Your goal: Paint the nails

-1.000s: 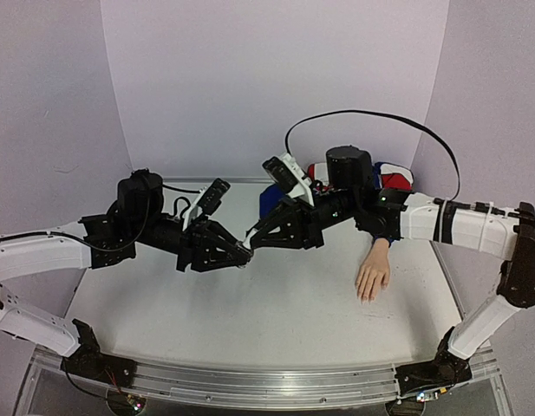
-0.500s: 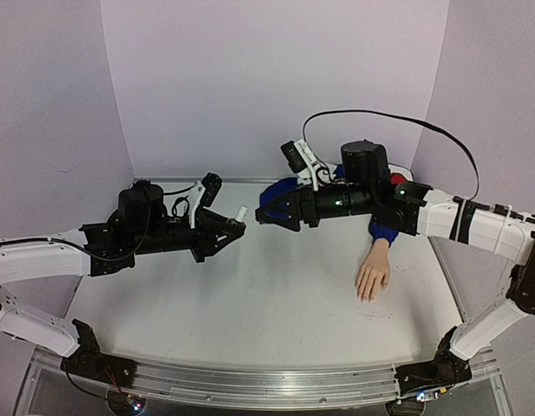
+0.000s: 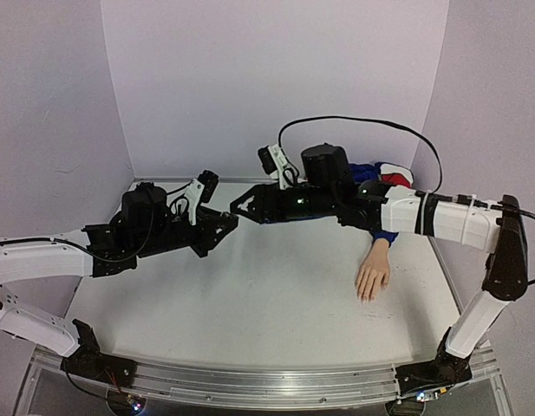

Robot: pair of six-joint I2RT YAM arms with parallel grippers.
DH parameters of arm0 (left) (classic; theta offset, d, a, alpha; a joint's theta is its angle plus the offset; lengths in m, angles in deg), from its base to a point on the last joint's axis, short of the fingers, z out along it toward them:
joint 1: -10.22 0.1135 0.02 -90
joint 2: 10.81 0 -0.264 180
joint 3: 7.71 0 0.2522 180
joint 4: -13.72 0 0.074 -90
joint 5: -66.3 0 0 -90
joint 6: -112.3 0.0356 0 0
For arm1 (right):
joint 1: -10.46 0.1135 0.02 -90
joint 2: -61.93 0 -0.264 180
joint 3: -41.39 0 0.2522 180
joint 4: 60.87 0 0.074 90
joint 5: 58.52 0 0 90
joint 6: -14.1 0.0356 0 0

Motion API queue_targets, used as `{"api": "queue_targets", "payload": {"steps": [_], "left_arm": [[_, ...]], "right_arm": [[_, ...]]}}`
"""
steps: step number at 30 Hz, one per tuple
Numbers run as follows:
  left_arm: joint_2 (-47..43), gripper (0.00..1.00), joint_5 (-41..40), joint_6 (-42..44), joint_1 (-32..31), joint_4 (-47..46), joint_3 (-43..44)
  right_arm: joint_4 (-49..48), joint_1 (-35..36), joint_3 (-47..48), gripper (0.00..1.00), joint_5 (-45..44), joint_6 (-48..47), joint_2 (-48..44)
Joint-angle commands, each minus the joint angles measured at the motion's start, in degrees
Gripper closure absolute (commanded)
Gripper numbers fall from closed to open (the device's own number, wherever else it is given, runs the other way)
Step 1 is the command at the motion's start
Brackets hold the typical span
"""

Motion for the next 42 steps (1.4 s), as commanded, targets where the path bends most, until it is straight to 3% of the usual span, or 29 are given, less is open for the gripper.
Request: {"api": "queue_targets", "payload": {"steps": [1, 7, 11, 19, 22, 24, 26, 28, 30, 33, 35, 38, 41, 42], "left_arm": [[-0.08, 1.00, -1.37, -0.38, -0.29, -2.70, 1.11], [-0.37, 1.00, -1.38, -0.75, -0.33, -2.55, 0.81], [-0.75, 1.00, -1.38, -0.60, -0.33, -2.34, 0.50], [-2.24, 1.00, 0.06, -1.67, -0.31, -2.06, 0.06], [-3.17, 1.00, 7.19, -1.62, 0.08, -2.17, 0.16], [-4.02, 1.00, 17.81, -1.54, 1.03, -2.82, 0.27], [-4.98, 1.00, 28.78, -1.47, 1.97, -4.74, 0.20], [-5.60, 1.00, 41.36, -1.24, 2.71, -6.57, 0.64], [-5.08, 1.00, 54.63, -1.28, 2.95, -6.98, 2.30], [-2.26, 1.00, 67.75, -3.71, 2.93, -6.96, 5.60], [-0.42, 1.00, 69.09, -4.78, 2.96, -6.99, 6.76], [1.63, 1.00, 65.14, -5.22, 2.92, -6.99, 6.92], [2.06, 1.00, 56.29, -5.00, 2.92, -6.99, 6.35], [1.80, 1.00, 52.87, -4.50, 2.88, -6.92, 5.82]], "right_arm": [[-3.73, 1.43, 4.00, 0.37, -1.88, 2.04, 1.26], [-4.73, 1.76, 5.92, 0.62, -0.28, 2.96, 3.96], [-5.64, 1.84, 6.52, 0.68, -0.26, 3.44, 5.00], [-6.02, 1.78, 6.15, 1.00, 1.98, 2.02, 4.80], [-6.18, 1.63, 5.31, 1.00, 7.77, -2.21, 3.75], [-6.13, 1.44, 4.49, 1.00, 15.59, -7.52, 2.72], [-6.18, 1.40, 2.96, 1.00, 28.88, -13.91, 1.51], [-6.03, 1.41, 1.29, 1.00, 50.10, -19.64, 0.51], [-5.90, 1.40, -0.41, 1.00, 58.77, -21.29, -0.46], [-4.76, 1.40, -2.08, 1.00, 60.34, -21.98, -1.73], [-4.20, 1.39, -2.65, 1.00, 59.02, -22.30, -2.27], [-3.05, 1.27, -3.14, 1.00, 54.14, -23.77, -3.47], [-0.65, 0.67, -3.34, 0.99, 43.57, -25.29, -5.35], [0.00, 0.32, -3.64, 0.93, 39.13, -25.50, -6.00]]}}
